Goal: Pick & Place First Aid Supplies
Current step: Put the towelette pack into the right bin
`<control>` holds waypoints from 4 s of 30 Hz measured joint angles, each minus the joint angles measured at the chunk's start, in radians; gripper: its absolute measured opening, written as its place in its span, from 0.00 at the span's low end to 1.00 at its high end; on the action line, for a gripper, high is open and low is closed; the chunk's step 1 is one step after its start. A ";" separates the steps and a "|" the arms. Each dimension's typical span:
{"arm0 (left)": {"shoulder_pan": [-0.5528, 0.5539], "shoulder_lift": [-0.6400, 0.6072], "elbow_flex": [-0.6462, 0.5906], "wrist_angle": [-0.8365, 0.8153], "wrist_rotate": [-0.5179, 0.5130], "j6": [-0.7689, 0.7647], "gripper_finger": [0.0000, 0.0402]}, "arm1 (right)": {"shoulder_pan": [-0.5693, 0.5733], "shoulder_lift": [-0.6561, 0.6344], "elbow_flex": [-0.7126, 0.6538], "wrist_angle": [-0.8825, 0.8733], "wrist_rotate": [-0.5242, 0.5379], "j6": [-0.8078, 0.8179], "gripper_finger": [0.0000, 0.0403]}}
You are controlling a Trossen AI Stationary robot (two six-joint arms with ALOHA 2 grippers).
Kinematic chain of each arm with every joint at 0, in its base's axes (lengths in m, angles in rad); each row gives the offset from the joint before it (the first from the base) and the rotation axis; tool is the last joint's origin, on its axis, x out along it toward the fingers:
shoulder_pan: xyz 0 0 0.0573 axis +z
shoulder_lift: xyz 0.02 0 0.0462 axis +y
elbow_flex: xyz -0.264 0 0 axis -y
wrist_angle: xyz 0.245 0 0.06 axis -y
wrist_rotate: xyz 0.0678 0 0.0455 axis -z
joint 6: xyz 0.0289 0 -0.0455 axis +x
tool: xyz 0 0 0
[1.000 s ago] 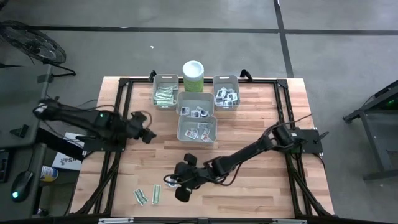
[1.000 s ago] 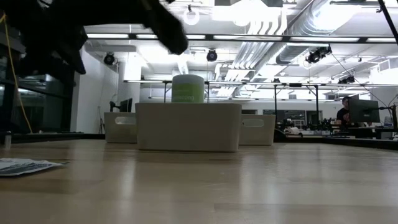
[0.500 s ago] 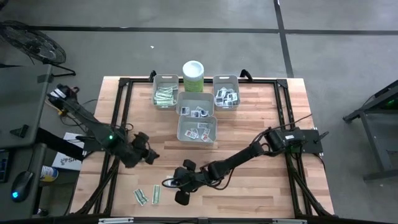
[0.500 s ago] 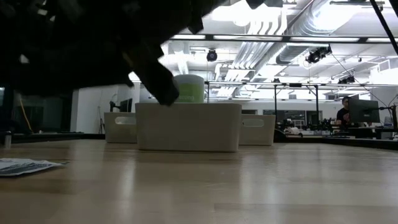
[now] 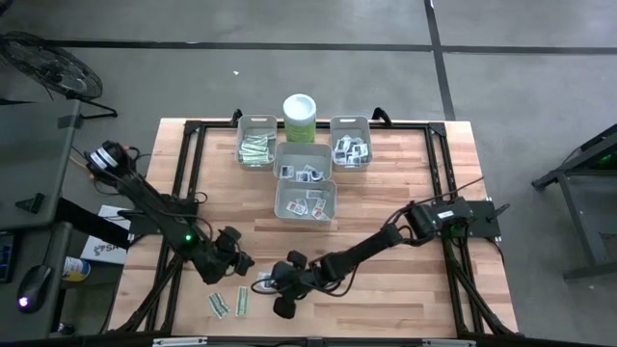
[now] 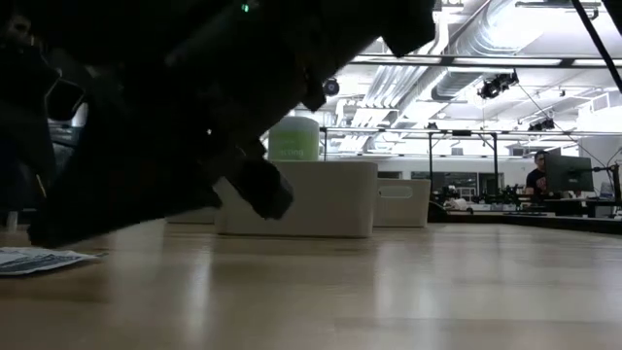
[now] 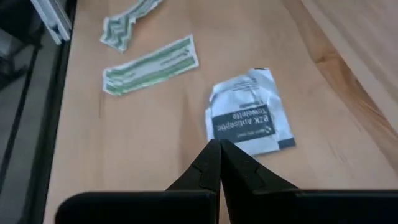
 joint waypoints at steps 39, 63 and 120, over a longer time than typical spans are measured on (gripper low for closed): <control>0.002 0.253 0.004 0.289 0.139 -0.213 0.43 | -0.018 0.057 0.001 -0.011 -0.099 0.105 0.00; 0.002 0.318 0.002 0.425 0.078 -0.192 0.38 | -0.033 0.057 0.000 0.004 -0.136 0.093 0.00; 0.003 -0.184 0.137 0.478 -0.558 1.534 0.00 | -0.086 -0.553 -0.001 -0.380 0.102 -0.144 0.43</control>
